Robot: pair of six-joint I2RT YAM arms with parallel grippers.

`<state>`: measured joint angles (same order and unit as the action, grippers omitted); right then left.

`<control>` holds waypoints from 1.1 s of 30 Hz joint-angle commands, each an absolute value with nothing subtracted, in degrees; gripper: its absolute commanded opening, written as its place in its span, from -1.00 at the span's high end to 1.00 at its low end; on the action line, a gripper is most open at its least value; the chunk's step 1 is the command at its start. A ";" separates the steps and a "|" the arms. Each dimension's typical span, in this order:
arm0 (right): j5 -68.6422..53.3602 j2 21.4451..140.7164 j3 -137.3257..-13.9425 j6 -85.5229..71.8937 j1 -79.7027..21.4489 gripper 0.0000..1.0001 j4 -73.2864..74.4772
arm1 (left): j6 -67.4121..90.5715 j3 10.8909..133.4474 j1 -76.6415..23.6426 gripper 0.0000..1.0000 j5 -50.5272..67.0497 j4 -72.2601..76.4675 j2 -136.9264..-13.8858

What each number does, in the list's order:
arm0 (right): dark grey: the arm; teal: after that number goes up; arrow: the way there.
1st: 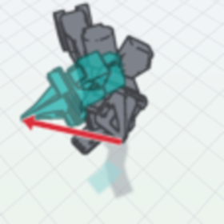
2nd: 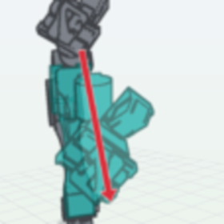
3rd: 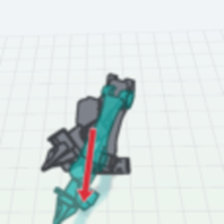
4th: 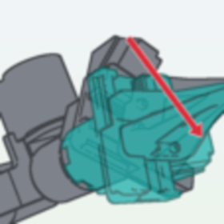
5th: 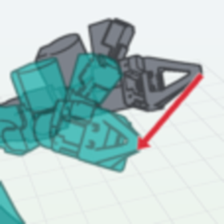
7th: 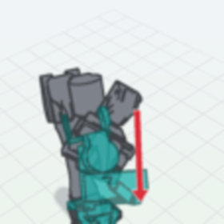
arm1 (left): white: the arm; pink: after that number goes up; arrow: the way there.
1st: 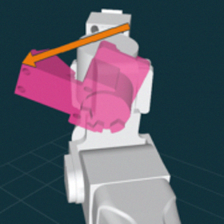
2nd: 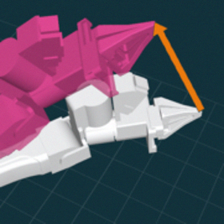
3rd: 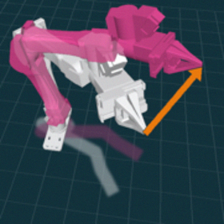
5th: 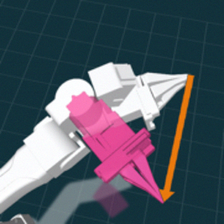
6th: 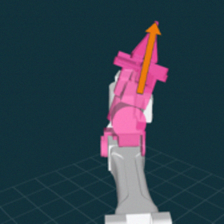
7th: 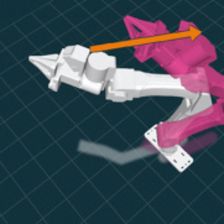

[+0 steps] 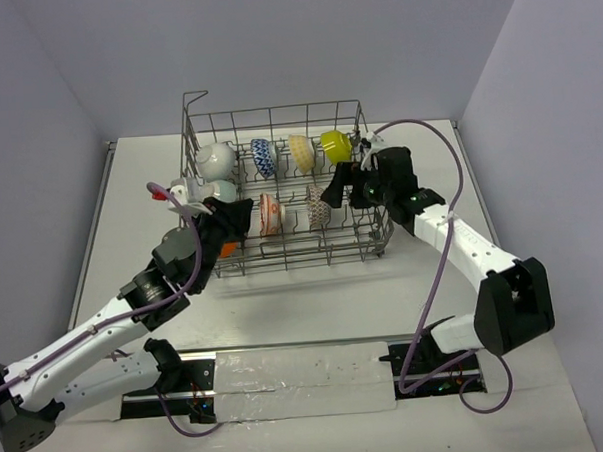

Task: Load the bowls into the dish rack
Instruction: Pick up the bowl from the center of the board.

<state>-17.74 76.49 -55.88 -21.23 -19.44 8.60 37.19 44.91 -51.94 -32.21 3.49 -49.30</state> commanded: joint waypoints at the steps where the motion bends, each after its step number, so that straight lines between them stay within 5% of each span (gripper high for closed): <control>1: -19.42 79.35 -60.29 -21.45 -19.86 -1.00 4.31 | 35.42 44.56 -51.94 0.46 -34.01 1.06 -46.68; 33: -20.74 90.97 -62.93 -21.80 -21.71 -1.00 3.17 | 34.45 42.27 -52.03 0.43 -36.04 -5.89 -39.29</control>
